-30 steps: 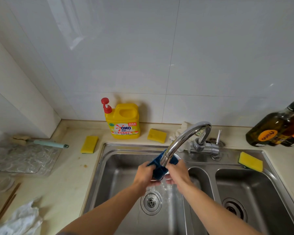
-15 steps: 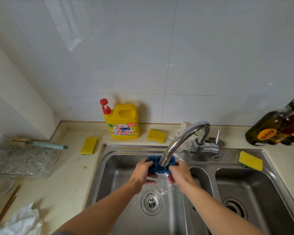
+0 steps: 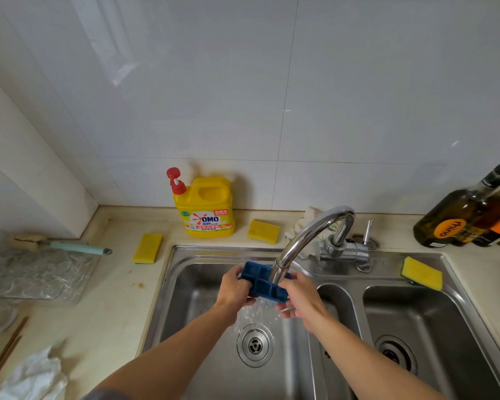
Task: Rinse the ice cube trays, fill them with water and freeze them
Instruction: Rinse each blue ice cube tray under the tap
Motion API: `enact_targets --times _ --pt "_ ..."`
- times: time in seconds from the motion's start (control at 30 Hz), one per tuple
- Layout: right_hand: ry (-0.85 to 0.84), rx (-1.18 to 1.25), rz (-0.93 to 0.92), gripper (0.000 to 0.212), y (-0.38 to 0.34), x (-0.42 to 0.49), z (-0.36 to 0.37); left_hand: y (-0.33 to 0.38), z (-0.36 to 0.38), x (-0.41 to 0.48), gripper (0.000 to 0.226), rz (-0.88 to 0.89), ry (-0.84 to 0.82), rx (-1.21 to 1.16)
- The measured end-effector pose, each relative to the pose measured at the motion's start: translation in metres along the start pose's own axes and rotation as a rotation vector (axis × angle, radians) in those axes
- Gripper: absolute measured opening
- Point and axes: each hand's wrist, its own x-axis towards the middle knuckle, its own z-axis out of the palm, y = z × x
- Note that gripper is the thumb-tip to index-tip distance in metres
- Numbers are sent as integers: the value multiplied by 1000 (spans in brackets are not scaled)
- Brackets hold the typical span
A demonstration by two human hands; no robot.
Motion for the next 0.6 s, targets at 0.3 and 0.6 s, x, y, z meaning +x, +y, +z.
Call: enact_targets --times 0.3,0.6 --pt "-25 -65 69 15 2 4 -2 8 -1 0 42 105 -75 106" --pt "131 -59 8 17 8 13 -3 -8 13 -2 24 -131 -121 -264"
